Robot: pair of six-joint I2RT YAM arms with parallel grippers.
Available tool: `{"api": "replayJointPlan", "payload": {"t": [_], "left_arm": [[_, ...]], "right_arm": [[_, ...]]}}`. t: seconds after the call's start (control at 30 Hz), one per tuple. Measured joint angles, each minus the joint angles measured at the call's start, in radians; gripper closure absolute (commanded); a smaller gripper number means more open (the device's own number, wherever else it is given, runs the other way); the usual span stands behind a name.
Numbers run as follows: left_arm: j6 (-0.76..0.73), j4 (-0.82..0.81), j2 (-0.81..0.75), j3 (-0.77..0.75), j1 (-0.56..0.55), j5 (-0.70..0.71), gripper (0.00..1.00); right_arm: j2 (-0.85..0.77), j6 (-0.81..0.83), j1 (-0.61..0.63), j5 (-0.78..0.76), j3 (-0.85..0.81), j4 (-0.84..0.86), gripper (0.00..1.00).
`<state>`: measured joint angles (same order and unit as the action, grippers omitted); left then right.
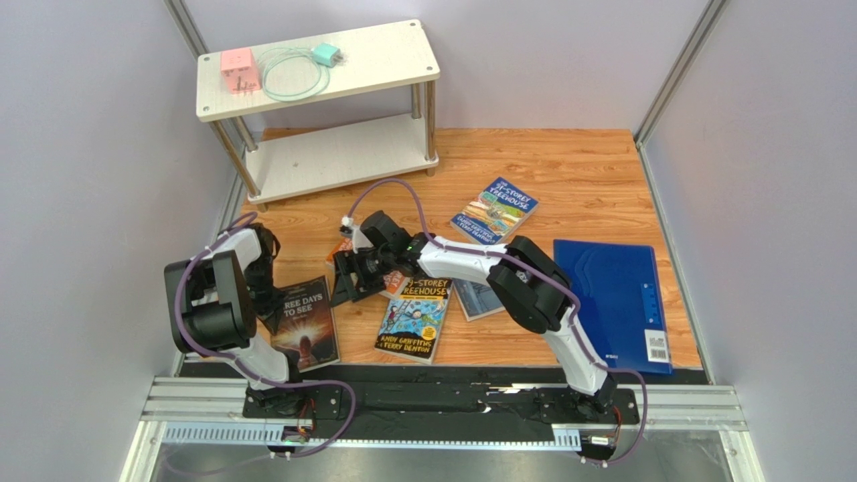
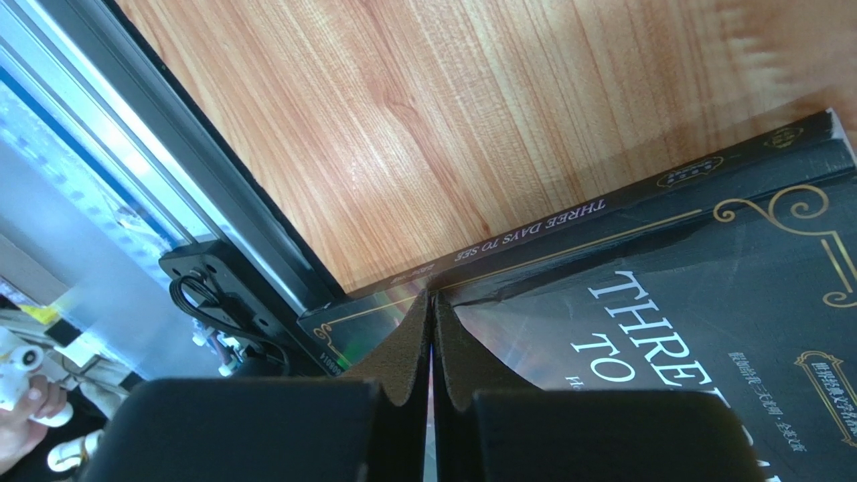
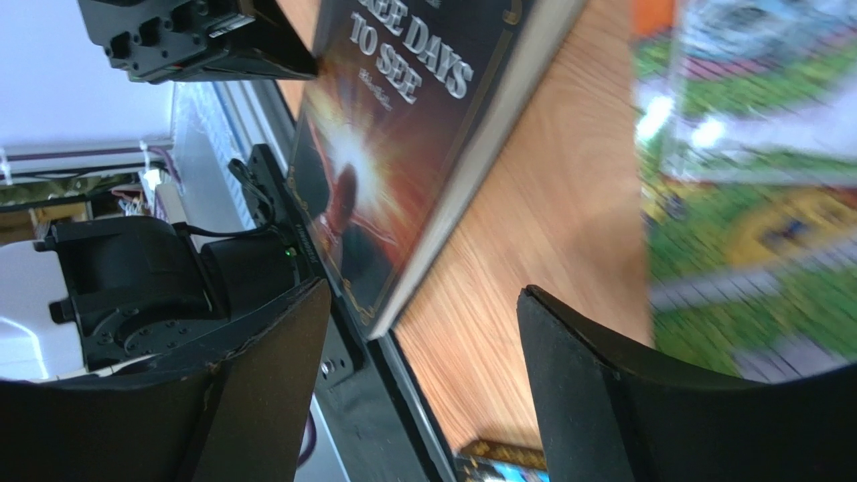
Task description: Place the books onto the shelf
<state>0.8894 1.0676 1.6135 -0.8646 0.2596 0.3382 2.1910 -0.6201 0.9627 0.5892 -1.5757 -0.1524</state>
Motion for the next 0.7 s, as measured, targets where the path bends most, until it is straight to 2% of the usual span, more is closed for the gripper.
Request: {"api": "replayJointPlan", "payload": {"t": [0.33,0.53,0.7], "left_arm": [[-0.077,-0.011,0.013,-0.001,0.003,-0.061,1.0],[-0.123,-0.004,0.023,-0.005,-0.016,-0.079,1.0],[-0.133,-0.011,0.023,-0.024,-0.105,-0.113,1.0]], "right_arm": [[0.21,-0.024,0.066,0.049,-0.245,-0.039,0.26],[0.224,-0.018,0.065,0.075,-0.321,-0.093,0.27],[0.224,-0.015,0.057,0.098,-0.344,-0.076,0.27]]}}
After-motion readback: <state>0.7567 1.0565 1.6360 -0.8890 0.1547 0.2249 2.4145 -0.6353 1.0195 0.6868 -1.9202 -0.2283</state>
